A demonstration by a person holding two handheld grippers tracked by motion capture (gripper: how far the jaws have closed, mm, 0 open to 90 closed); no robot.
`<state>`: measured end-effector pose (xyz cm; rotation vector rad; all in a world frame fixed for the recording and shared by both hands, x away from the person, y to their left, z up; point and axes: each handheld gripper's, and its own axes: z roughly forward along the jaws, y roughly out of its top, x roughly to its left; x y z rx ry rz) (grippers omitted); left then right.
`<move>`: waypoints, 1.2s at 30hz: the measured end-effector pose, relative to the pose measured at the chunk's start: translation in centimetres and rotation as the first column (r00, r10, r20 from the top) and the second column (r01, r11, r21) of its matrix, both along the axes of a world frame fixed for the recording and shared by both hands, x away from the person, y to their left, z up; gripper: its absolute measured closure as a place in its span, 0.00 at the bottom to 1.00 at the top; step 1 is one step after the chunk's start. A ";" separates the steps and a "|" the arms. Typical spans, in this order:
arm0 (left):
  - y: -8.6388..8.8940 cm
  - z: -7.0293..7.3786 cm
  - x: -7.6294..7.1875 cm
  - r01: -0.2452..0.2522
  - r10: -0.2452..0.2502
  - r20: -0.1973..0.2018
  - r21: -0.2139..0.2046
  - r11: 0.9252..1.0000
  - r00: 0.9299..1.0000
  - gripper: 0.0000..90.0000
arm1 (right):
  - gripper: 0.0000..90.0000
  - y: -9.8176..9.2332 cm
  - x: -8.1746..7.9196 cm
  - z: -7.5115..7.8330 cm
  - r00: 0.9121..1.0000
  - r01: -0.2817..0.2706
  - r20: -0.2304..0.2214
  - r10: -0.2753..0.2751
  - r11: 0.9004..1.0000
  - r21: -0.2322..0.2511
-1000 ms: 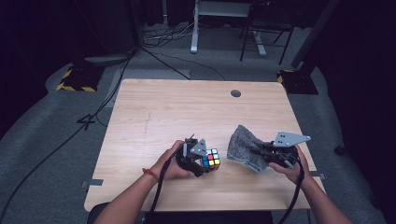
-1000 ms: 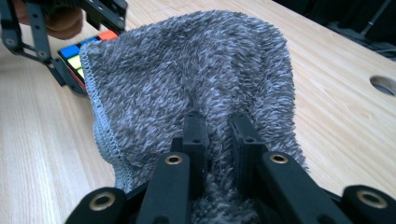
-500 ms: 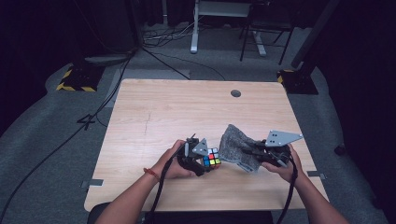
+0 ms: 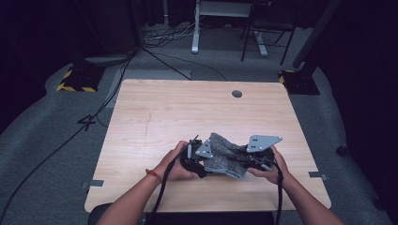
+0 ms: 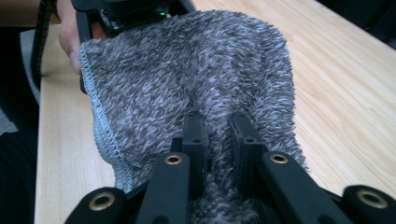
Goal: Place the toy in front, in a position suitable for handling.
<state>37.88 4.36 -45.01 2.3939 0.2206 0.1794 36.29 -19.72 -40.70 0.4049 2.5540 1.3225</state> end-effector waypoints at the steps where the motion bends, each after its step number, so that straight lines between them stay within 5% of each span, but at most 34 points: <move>1: -0.1 0.0 0.0 0.001 -0.001 0.003 0.002 1.000 1.000 0.38 | 0.88 0.4 0.0 -0.1 1.000 -0.008 -0.002 0.008 1.000 -0.006; 10: -0.1 0.2 -0.2 -0.010 0.010 0.017 0.000 1.000 1.000 0.38 | 0.88 2.2 -0.1 -0.5 1.000 -0.013 0.014 0.014 0.999 -0.046; 26: 1.2 1.6 -0.4 -0.014 0.016 0.035 -0.063 0.998 0.999 0.38 | 0.88 -1.0 1.0 -2.0 0.997 0.072 -0.020 -0.074 0.993 -0.096; 36: 0.8 1.3 -0.2 -0.011 0.013 0.037 -0.054 0.998 0.999 0.38 | 0.88 -1.0 0.9 -1.3 0.998 0.066 -0.017 -0.067 0.997 -0.041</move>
